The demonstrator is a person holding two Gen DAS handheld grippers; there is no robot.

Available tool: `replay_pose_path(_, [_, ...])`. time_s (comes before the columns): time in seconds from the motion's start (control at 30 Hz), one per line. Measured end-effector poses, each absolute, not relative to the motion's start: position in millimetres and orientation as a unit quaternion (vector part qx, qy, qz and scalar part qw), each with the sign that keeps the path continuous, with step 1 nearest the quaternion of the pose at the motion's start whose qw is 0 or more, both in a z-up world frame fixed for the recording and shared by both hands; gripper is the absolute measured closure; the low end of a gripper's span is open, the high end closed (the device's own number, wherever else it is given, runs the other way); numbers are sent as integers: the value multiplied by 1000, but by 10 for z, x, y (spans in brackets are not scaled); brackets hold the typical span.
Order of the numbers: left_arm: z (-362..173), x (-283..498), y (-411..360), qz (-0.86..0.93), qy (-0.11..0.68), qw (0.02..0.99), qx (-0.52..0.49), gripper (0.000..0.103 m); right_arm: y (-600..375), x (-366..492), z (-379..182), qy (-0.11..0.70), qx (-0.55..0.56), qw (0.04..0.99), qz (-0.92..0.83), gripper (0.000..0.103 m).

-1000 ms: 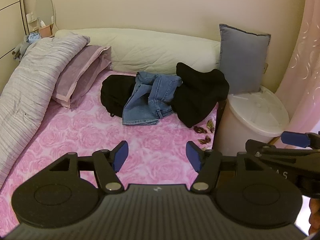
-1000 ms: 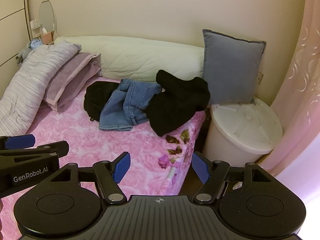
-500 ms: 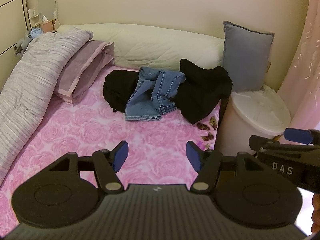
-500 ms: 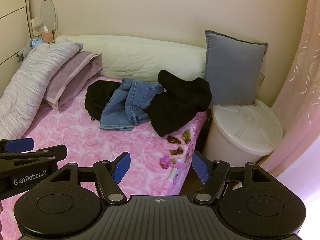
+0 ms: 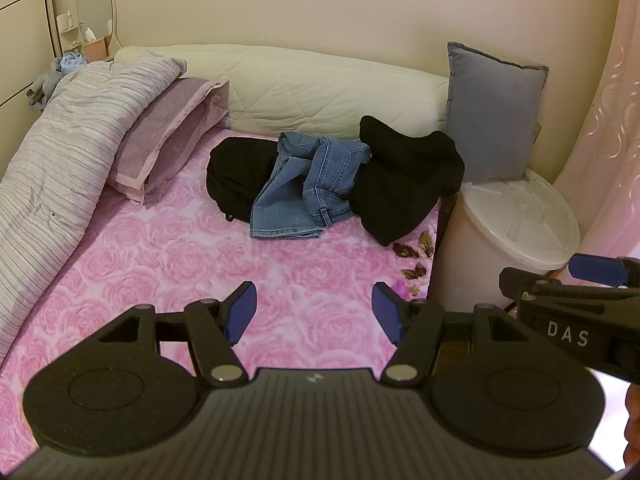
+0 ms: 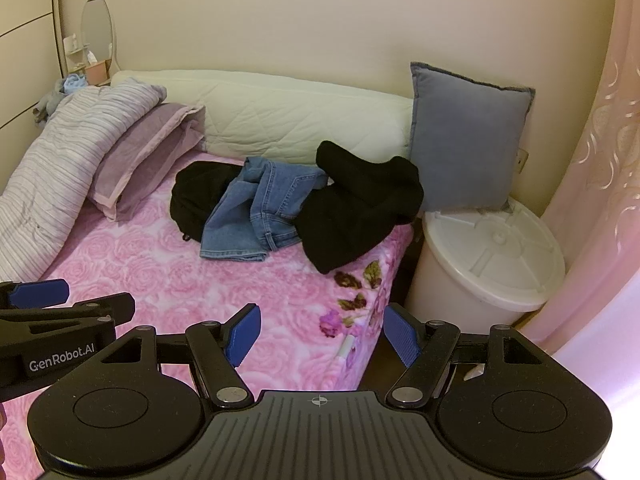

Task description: Fold clothes

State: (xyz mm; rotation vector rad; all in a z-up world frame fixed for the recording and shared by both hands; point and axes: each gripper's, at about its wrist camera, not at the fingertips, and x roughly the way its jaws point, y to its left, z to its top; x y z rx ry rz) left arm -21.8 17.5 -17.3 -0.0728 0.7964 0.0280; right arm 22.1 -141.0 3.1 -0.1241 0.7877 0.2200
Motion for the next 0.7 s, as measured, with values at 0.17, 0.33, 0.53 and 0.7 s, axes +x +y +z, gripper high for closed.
replay_pose_path(0.17, [-156, -189, 173, 17, 389, 920, -37, 43, -1405, 216, 36, 382, -62, 916, 108, 32])
replay_pose_path(0.33, [-152, -199, 198, 24, 390, 920, -39, 43, -1394, 231, 38, 382, -64, 916, 108, 32])
replay_pose_path(0.53, [-134, -171, 233, 35, 390, 919, -42, 43, -1361, 225, 28, 380, -69, 915, 114, 32])
replay_pose_path(0.7, [-142, -168, 236, 38, 393, 918, -44, 43, -1348, 226, 14, 381, -70, 915, 116, 32])
